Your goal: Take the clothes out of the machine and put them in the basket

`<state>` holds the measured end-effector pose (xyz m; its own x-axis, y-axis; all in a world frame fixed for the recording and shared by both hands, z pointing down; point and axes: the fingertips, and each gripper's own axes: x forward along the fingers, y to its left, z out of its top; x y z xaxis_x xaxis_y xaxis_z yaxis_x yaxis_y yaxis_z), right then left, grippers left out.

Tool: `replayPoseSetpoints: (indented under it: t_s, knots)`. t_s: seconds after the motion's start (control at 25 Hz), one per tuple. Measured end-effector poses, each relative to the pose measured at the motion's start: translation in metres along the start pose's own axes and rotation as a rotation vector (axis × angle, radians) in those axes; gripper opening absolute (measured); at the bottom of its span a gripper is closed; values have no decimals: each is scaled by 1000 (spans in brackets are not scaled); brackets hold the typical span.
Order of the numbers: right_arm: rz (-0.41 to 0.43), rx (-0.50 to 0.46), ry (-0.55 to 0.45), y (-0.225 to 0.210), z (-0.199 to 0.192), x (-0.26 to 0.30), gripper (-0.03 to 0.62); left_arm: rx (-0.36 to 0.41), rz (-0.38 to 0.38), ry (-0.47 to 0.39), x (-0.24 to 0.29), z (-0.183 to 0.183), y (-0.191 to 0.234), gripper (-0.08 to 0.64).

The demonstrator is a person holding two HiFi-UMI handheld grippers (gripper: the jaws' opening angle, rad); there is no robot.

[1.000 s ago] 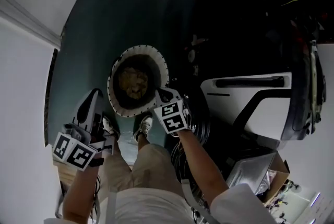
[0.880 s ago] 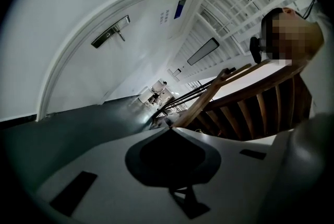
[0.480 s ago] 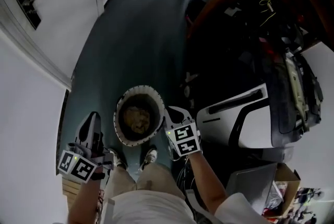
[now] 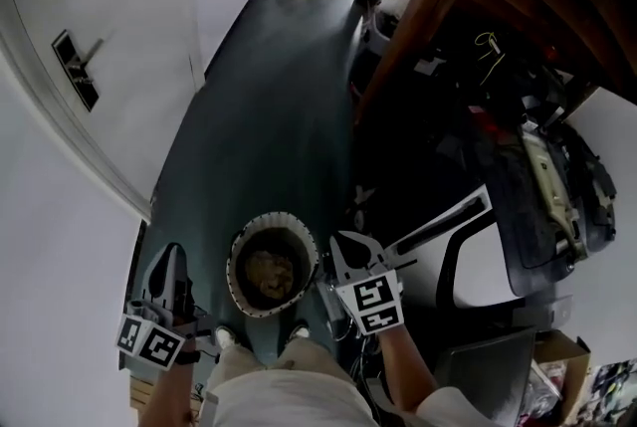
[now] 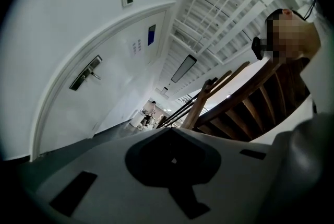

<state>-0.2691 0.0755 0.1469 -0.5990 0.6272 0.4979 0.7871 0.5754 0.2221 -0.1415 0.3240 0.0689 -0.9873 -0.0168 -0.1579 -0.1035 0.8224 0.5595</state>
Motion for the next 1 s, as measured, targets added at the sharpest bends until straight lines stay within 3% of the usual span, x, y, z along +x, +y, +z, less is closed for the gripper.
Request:
replayPoseSetpoints:
  t_s: [0.36,1.0]
  knots:
    - [-24,-52,-147,-8,60,-53,11,104,-15,-126,-13,45,-35,14]
    - [-41,-159,-196,1,85,-73,11,95,-11,-151,-17,45,-44,14]
